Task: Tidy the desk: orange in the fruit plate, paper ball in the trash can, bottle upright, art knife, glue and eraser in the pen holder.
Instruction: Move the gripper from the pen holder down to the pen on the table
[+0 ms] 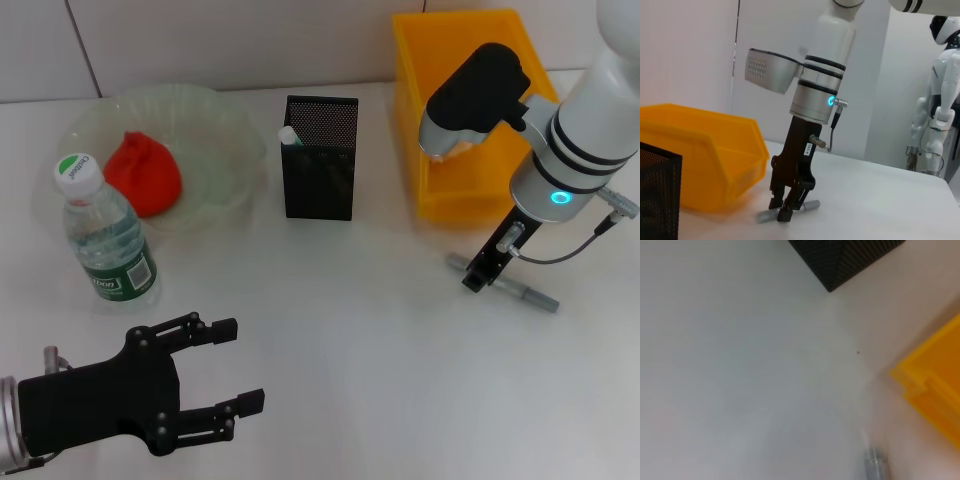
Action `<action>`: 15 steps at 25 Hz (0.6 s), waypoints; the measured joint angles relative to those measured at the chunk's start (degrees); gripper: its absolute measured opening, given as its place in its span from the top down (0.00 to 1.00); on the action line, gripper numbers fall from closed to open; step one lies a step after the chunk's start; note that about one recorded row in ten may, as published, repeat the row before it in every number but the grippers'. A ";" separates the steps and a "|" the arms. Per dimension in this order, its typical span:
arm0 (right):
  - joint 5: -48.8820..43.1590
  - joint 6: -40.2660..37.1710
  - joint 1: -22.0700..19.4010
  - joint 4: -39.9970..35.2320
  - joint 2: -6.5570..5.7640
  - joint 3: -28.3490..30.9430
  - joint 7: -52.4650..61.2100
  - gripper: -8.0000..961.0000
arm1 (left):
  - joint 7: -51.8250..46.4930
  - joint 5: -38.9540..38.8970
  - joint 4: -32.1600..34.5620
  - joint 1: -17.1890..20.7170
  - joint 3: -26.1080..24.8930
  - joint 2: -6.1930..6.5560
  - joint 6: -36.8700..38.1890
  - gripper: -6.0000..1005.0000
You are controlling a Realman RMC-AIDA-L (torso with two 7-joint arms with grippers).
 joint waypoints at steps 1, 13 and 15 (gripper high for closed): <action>0.00 0.06 0.04 0.21 0.00 0.02 0.00 0.58 | 0.00 0.00 0.00 0.00 0.00 0.00 0.00 0.20; 0.31 0.13 -0.10 0.29 0.00 0.06 -0.31 0.71 | -0.33 0.00 0.00 -0.08 0.07 -0.01 0.17 0.20; 0.62 0.03 -0.18 0.07 0.00 0.06 -0.51 0.73 | -0.36 0.00 0.00 -0.05 0.09 -0.01 0.18 0.20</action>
